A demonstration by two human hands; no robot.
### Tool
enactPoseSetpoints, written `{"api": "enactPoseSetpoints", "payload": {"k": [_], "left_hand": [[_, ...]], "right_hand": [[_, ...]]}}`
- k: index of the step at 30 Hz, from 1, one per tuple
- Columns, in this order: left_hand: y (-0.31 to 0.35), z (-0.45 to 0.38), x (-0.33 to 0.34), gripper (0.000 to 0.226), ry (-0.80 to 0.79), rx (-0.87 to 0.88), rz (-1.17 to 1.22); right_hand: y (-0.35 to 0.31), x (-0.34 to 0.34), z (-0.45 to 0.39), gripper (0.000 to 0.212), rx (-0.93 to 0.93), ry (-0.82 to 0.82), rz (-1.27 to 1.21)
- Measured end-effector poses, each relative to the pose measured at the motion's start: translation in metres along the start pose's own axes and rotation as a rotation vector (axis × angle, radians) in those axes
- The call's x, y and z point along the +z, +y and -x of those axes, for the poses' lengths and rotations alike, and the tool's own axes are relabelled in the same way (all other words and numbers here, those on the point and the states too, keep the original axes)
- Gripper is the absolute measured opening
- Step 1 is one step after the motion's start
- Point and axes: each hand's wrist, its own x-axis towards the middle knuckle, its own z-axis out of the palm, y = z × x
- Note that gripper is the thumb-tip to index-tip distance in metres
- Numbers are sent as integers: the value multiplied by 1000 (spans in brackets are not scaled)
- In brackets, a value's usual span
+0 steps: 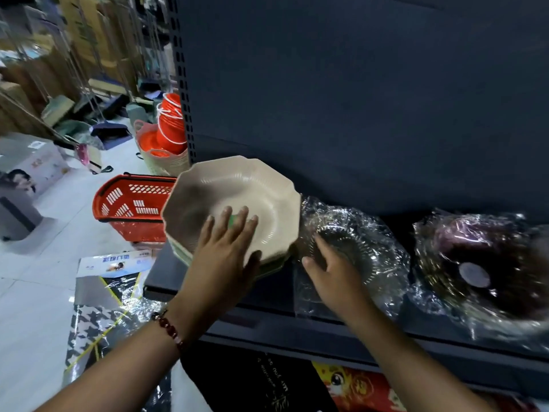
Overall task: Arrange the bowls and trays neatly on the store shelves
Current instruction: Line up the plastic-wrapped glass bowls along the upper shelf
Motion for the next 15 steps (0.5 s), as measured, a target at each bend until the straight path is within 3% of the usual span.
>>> {"api": "enactPoseSetpoints", "payload": {"k": [4, 8, 15], "left_hand": [[64, -9, 15, 62, -93, 157, -35], [130, -18, 35, 69, -179, 261, 6], [249, -40, 70, 67, -254, 445, -6]], "right_hand": [[41, -31, 24, 61, -63, -10, 227], [90, -76, 52, 63, -54, 25, 251], [179, -161, 97, 64, 103, 62, 339]]}}
